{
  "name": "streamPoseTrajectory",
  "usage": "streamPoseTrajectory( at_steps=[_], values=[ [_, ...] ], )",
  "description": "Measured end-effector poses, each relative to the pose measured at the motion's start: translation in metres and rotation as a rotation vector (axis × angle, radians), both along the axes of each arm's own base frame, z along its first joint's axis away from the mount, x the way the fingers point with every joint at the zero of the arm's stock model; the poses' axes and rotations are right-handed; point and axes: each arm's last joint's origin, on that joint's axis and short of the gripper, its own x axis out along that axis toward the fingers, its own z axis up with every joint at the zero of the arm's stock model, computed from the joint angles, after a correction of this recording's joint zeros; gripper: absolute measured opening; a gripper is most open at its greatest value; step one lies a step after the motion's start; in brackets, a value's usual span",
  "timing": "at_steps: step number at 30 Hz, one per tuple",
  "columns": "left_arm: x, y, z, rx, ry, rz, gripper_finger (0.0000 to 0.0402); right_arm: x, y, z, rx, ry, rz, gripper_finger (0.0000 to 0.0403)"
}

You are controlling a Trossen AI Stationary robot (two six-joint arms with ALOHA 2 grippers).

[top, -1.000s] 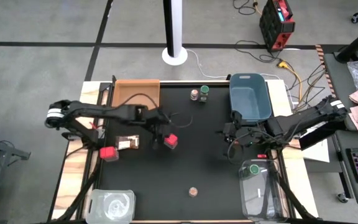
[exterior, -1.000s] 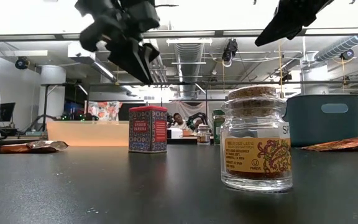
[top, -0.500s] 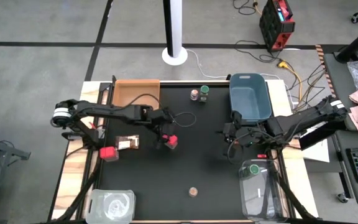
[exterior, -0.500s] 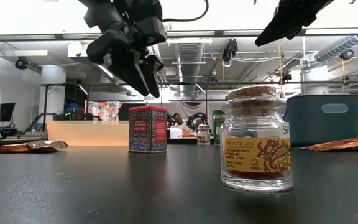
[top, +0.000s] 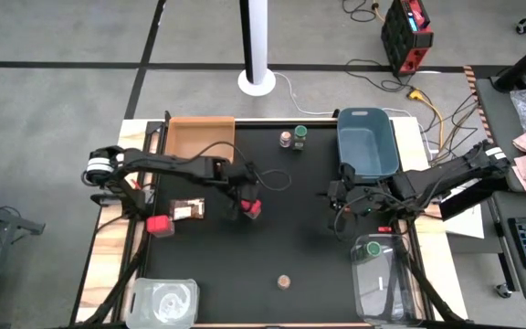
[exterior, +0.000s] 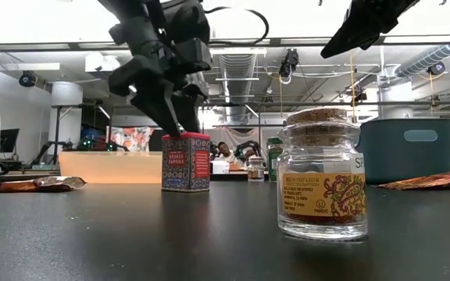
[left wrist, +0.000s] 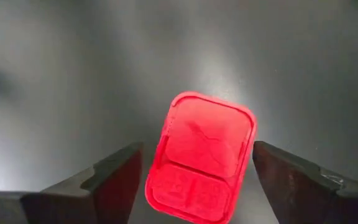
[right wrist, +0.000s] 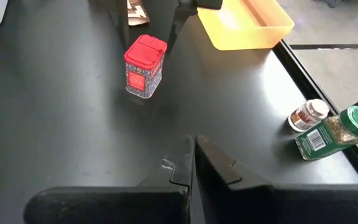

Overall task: Sort spices by type
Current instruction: Put the right red seasoning can into the orange bin

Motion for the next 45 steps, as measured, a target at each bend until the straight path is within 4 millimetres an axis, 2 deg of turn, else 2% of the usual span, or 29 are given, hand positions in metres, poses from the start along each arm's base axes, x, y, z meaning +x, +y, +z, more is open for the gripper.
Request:
streamPoseTrajectory(
  at_steps=[9,12,15,17,24,29,32,38,42,45],
  values=[
    [0.007,0.001,-0.024,0.007,0.070,-0.030,0.0281,0.000,0.000,0.000,-0.001,0.003,-0.001,0.0009],
    [0.007,0.001,-0.026,0.007,0.079,-0.033,0.0253,0.000,0.000,-0.001,-0.001,0.004,0.000,0.0009],
    [0.008,0.001,-0.027,0.007,0.081,-0.034,0.0197,0.000,0.000,-0.001,-0.001,0.004,-0.001,0.0009],
    [0.008,0.001,-0.027,0.009,0.081,-0.033,0.0192,0.000,0.000,-0.001,-0.001,0.004,0.000,0.0009],
    [0.002,0.001,-0.017,0.014,0.076,-0.002,0.0192,-0.001,0.000,-0.004,-0.004,0.013,-0.001,0.0009],
    [-0.009,0.005,0.006,0.105,0.038,0.042,0.0192,-0.001,0.000,-0.005,-0.001,0.015,-0.003,0.0009],
    [-0.019,0.018,0.024,0.188,0.002,0.142,0.0192,-0.001,0.000,-0.005,0.003,0.009,-0.007,0.0009],
    [-0.056,0.066,0.059,0.212,-0.048,0.405,0.0192,0.000,0.000,-0.004,0.004,0.004,-0.006,0.0009],
    [-0.090,0.103,0.079,0.172,-0.113,0.682,0.0192,0.000,0.000,-0.004,0.005,0.002,-0.006,0.0009],
    [-0.118,0.130,0.086,0.122,-0.126,0.962,0.0192,0.000,0.000,-0.004,0.005,-0.003,-0.006,0.0009]
  ],
)
